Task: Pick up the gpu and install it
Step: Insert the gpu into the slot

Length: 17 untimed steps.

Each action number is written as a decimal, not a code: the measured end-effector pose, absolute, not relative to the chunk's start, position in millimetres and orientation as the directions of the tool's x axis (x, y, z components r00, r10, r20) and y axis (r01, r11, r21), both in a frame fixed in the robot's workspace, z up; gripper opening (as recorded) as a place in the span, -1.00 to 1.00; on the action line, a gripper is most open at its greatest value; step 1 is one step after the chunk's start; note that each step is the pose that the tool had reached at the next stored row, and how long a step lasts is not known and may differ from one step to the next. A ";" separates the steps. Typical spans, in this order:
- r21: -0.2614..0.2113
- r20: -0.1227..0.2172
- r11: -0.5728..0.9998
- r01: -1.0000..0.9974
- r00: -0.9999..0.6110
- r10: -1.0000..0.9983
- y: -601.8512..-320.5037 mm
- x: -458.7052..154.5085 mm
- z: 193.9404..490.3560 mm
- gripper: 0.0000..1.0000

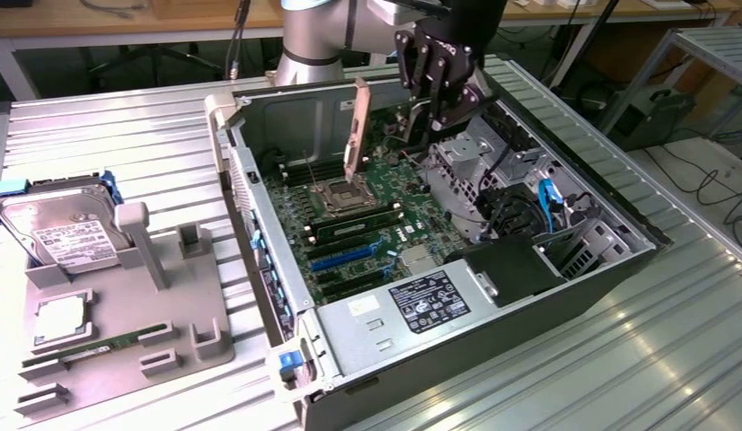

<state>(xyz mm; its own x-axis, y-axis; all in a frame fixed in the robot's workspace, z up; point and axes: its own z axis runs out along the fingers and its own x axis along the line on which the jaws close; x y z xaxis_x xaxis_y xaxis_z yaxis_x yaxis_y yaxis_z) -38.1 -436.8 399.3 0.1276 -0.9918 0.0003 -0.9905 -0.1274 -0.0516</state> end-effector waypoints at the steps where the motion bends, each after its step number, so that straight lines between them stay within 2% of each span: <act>1: -0.052 0.000 -0.127 -0.991 0.128 -0.992 -436.8 -38.1 398.9 -0.44; 17: -0.052 0.000 -0.127 -0.991 0.128 -0.992 -436.8 -38.1 392.7 -0.44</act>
